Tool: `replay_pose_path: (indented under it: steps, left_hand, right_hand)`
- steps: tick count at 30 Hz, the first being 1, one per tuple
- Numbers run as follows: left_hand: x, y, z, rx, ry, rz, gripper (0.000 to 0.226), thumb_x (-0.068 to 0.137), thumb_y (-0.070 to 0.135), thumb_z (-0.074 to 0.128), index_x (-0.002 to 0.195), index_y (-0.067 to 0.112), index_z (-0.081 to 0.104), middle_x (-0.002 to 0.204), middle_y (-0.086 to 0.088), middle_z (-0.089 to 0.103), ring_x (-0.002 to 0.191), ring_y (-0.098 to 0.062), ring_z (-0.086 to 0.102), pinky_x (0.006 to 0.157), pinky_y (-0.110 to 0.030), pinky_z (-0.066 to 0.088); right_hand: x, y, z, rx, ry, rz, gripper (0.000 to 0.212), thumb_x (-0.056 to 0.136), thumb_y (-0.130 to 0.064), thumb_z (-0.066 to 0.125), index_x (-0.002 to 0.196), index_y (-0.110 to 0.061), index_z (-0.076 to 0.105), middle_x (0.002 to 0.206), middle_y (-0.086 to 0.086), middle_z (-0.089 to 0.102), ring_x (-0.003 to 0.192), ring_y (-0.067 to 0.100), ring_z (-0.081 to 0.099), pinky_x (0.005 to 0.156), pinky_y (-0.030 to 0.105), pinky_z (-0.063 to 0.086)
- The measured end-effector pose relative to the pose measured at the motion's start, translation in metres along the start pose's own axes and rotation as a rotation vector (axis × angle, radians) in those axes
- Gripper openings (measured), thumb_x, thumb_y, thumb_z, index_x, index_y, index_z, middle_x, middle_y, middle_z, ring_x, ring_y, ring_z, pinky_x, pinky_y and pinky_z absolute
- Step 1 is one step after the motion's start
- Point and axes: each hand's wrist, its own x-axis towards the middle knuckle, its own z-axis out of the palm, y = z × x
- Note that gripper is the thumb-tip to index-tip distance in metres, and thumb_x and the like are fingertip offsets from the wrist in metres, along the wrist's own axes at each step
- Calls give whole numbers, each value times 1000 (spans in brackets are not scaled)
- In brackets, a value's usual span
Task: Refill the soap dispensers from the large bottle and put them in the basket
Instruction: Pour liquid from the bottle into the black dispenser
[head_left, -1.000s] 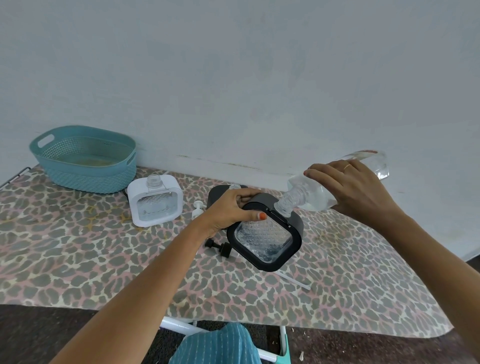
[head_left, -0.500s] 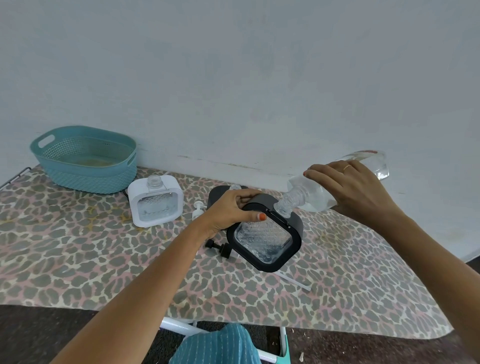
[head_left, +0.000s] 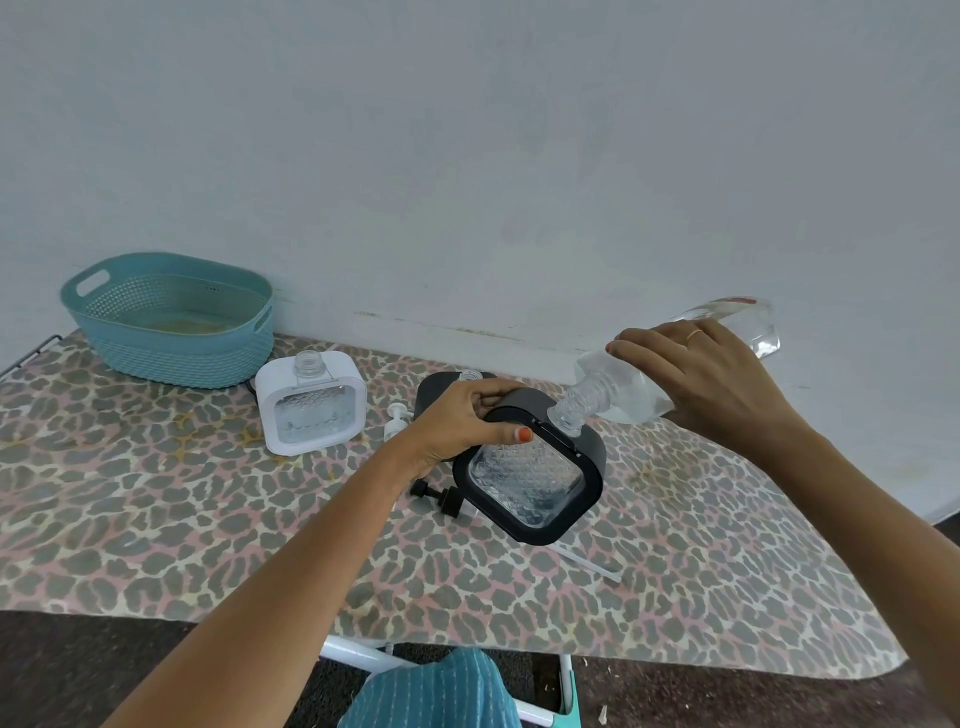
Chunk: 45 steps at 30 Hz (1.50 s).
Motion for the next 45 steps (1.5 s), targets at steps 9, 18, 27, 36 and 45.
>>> replay_pose_path:
  steps: [9,18,27,36,45]
  left_hand:
    - [1,0,0,1,3,-6,44,75,-5,66,117,4,55,97,3,64,82,10,62,77,-8,47]
    - [0,2,2,-4,11,-8,41,74,-7,66,110,11,57,85,18,68,81,10,63,75,-6,46]
    - [1,3,3,-21,4,1,41,75,-7,65,110,13,56,94,8,63,80,11,62,75,-6,46]
    - [0,2,3,-14,-2,-3,40,75,-7,65,107,14,57,89,14,65,79,11,62,74,-6,46]
    - [0,0,3,-8,0,-9,41,75,-4,67,112,9,57,95,8,64,80,11,62,77,-7,47]
  right_hand:
    - [1,0,-2,2,11,-13,82,42,1,86,113,-10,45,102,11,69,75,31,68,61,34,51]
    - [0,1,-1,8,14,-6,81,43,0,87,112,-11,45,101,11,70,74,31,68,59,34,50]
    - [-1,3,-1,-3,-1,-22,81,44,4,85,113,-11,45,102,9,69,77,31,68,59,34,51]
    - [-1,4,-1,-27,9,-49,77,47,9,80,113,-11,46,102,9,69,78,31,68,61,32,49]
    - [0,4,-2,-35,12,-61,76,48,10,79,113,-11,46,103,9,69,80,31,68,62,33,50]
